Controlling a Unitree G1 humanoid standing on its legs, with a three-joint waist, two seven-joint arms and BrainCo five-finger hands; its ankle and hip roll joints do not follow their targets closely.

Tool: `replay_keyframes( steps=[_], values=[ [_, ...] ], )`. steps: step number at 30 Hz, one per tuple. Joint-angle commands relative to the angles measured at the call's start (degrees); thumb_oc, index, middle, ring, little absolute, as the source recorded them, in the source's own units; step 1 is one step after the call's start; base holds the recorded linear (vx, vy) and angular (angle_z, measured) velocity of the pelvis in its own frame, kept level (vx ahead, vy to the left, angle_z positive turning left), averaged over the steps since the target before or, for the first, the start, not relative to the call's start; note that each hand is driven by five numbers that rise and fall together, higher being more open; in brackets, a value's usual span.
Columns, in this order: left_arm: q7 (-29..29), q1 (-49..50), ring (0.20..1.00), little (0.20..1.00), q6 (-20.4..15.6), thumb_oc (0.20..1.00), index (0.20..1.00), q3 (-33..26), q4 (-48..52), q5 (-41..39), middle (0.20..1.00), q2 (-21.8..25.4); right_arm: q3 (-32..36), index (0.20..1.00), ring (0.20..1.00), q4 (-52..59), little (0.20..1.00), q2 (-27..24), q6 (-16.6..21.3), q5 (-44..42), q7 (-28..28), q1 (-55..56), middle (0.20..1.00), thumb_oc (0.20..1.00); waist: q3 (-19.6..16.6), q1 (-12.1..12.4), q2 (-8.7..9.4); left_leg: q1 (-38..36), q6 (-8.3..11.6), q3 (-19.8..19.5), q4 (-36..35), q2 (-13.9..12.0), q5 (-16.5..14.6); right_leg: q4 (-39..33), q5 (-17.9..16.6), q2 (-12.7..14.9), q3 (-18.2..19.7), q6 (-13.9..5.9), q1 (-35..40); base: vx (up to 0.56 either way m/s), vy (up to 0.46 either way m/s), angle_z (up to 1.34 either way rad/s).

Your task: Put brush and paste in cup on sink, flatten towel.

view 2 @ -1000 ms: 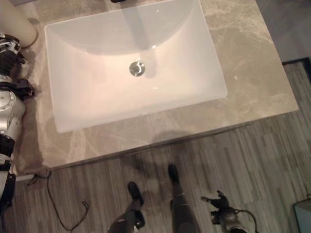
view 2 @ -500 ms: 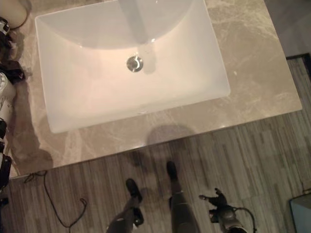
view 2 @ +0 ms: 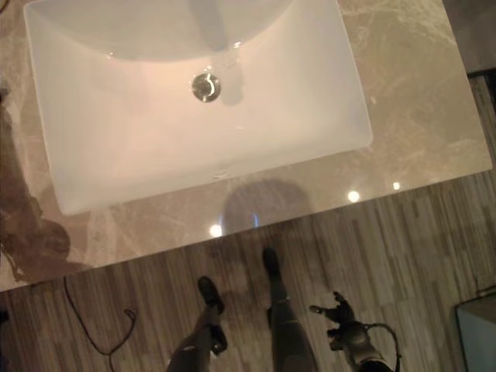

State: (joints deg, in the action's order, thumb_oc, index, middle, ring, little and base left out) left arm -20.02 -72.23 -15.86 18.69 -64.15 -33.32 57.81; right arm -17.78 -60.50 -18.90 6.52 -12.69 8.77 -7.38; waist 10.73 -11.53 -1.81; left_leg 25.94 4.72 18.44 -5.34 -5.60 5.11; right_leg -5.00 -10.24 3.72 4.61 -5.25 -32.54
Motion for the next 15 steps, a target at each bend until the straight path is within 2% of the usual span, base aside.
replay_keyframes(
  steps=[1, 6, 8, 15],
  values=[
    [-3.4, -2.9, 0.2, 0.2, -0.4, 0.2, 0.2, 1.4, -3.4, 0.3, 0.2, 2.5, 0.9, 1.0, 1.0, 1.4, 1.0, -3.7, 1.4, -1.4, 1.6, 2.4, 1.0, 1.0, -0.6, 0.5, 0.48, -2.9, 5.74, -5.1, 0.3, -3.6, 1.2, 0.0, -3.8, 5.6, -1.4, -8.9, 0.8, 0.0, 0.0, 0.0],
    [-4.3, -5.2, 0.2, 0.2, -0.1, 0.2, 0.2, 2.8, -4.3, 1.6, 0.2, 3.3, 2.3, 1.0, 1.0, 2.1, 1.0, -4.4, 2.0, -2.8, 1.1, 3.6, 1.0, 1.0, -1.0, 0.2, 0.94, -3.1, 5.66, -4.9, 0.3, -3.9, 1.1, 0.0, -3.9, 5.3, -1.1, -8.95, 0.8, 0.0, 0.006, -0.02],
    [-5.0, -9.6, 0.2, 0.2, 0.3, 0.2, 0.2, 5.8, -5.3, 3.3, 0.2, 3.5, 2.5, 1.0, 1.0, 0.3, 1.0, -5.0, 1.8, -1.2, 0.6, 7.2, 1.0, 1.0, -1.7, -0.8, 1.42, -3.4, 5.47, -5.0, 0.3, -3.9, 0.6, 0.0, -3.6, 5.3, -1.1, -8.99, 0.9, 0.02, 0.064, -0.01],
    [-5.0, -13.9, 0.2, 0.2, -0.3, 0.2, 0.2, 10.5, -4.5, 6.0, 0.2, 3.5, 2.3, 1.0, 1.0, 3.1, 1.0, -5.4, 2.4, -1.0, -1.2, 9.6, 1.0, 1.0, -2.3, -1.7, 1.93, -3.6, 5.55, -4.0, 0.3, -4.0, 0.3, 0.0, -4.1, 5.1, -0.5, -9.14, 0.2, -0.01, 0.036, -0.04]
  ],
)
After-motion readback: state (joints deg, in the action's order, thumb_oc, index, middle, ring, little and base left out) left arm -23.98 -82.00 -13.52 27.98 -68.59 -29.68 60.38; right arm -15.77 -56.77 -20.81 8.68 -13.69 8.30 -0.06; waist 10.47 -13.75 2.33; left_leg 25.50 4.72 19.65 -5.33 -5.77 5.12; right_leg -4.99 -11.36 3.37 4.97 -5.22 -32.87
